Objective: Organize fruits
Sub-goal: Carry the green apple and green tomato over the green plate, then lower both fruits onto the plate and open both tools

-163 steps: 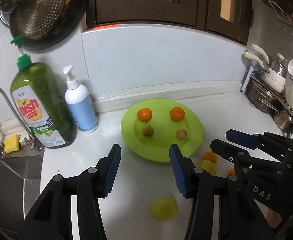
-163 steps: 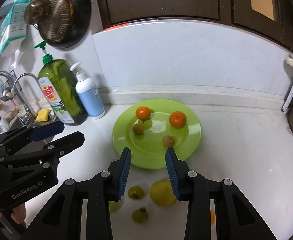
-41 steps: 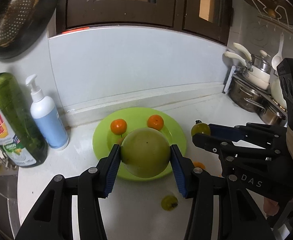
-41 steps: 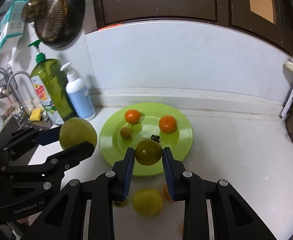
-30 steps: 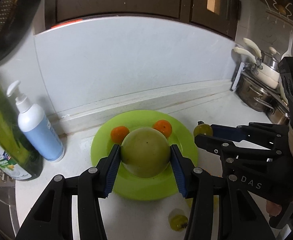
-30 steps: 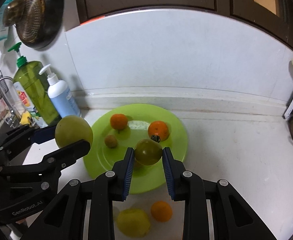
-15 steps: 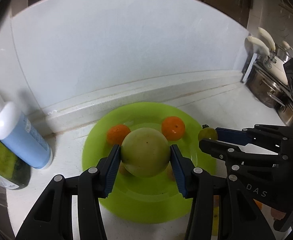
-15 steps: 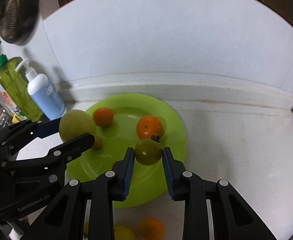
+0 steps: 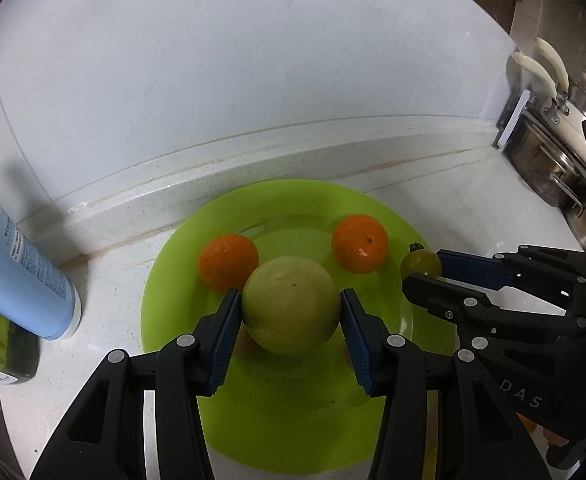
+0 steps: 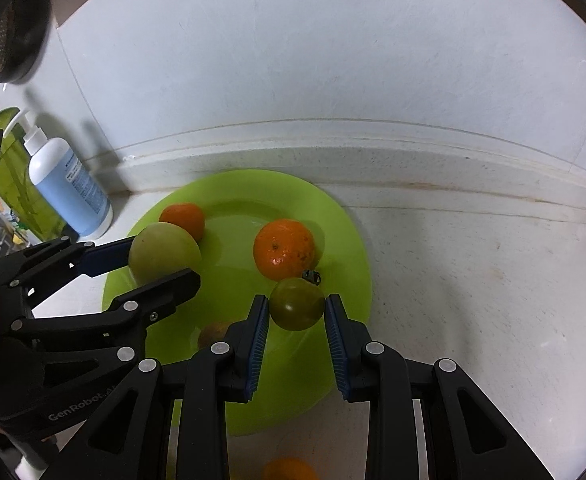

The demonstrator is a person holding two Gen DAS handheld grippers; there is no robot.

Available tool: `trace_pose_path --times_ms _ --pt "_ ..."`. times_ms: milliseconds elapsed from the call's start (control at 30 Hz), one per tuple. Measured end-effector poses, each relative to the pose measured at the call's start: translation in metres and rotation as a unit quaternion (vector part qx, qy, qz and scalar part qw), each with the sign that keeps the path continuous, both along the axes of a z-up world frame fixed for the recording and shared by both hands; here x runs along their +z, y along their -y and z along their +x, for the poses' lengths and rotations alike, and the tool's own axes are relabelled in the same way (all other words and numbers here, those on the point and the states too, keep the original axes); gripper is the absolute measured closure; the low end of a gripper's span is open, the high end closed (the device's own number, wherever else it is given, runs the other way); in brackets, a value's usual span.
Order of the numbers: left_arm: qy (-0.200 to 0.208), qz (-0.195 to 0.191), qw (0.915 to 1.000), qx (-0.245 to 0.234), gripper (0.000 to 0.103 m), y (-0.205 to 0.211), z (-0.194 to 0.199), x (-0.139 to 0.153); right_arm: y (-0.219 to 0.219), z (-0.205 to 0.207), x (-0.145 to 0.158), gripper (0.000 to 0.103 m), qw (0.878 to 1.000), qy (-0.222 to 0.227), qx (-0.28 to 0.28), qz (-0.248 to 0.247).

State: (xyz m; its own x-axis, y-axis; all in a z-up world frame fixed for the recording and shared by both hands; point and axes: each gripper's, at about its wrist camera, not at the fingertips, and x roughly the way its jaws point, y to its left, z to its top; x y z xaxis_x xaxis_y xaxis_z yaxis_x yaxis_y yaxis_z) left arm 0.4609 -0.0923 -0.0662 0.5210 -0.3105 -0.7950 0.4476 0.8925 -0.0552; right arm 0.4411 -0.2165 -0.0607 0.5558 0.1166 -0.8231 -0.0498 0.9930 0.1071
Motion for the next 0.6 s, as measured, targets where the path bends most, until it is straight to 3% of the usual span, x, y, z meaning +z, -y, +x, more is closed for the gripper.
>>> trace_pose_path --times_ms 333,467,600 --pt "-0.003 0.005 1.0000 -0.005 0.054 -0.002 0.001 -0.003 0.002 0.004 -0.005 0.073 1.000 -0.005 0.000 0.001" --pt "0.017 0.003 0.9999 -0.003 0.051 -0.007 -0.004 0.007 0.001 0.002 -0.003 0.064 1.000 0.001 -0.006 -0.006" --pt "0.033 0.001 0.9995 -0.002 0.048 -0.012 -0.013 0.020 -0.002 -0.005 0.007 0.064 1.000 0.016 -0.008 -0.018"
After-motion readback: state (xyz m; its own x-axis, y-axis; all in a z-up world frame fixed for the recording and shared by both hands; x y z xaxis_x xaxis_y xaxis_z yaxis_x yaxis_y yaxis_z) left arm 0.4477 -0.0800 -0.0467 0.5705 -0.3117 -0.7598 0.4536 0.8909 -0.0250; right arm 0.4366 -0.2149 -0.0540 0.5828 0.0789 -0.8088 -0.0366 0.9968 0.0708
